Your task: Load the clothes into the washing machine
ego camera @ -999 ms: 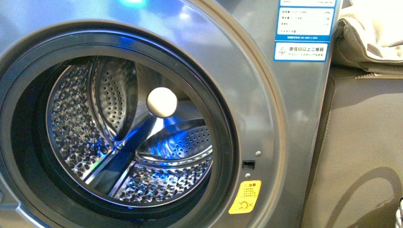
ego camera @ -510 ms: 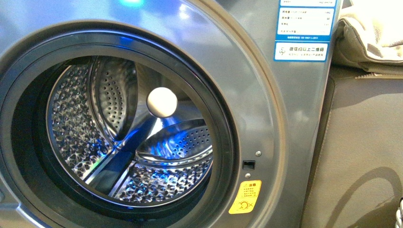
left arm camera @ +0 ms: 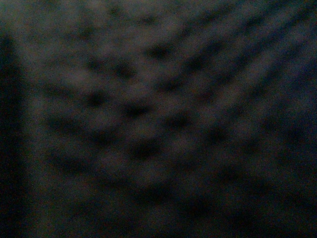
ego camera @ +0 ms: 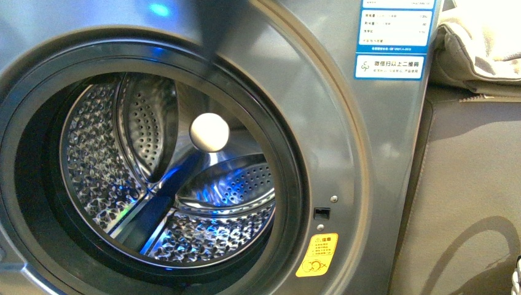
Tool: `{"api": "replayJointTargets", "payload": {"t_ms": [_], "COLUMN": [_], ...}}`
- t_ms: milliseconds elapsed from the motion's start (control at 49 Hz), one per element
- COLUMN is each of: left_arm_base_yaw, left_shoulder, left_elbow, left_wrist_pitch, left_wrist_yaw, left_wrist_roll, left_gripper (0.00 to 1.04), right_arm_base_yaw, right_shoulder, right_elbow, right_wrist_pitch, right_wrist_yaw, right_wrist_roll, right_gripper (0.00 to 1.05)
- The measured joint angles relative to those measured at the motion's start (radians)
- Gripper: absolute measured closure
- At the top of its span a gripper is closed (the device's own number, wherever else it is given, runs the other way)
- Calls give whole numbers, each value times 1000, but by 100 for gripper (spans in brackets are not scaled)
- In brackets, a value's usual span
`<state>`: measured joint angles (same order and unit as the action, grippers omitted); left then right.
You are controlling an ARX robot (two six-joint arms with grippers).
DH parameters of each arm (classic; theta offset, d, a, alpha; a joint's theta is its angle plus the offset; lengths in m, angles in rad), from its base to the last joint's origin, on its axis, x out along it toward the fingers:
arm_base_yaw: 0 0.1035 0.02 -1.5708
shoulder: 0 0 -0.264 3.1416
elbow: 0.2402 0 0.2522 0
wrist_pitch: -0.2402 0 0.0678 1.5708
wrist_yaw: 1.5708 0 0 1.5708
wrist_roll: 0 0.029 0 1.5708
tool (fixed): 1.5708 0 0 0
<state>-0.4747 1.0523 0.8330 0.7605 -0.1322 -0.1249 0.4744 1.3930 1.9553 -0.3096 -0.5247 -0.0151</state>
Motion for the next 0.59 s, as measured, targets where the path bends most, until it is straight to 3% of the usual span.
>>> {"api": "replayJointTargets", "payload": {"t_ms": [591], "left_arm_base_yaw": [174], "left_shoulder": [-110], "left_elbow": [-363], "left_wrist_pitch": [48], "left_wrist_yaw": [121], "left_wrist_roll": [-53], "left_gripper": [91], "right_arm_base_yaw": [0], "right_shoulder": [0], "right_elbow": [0], "right_wrist_pitch": [0], "right_wrist_yaw": [0], "right_wrist_roll": [0], "right_gripper": [8]}}
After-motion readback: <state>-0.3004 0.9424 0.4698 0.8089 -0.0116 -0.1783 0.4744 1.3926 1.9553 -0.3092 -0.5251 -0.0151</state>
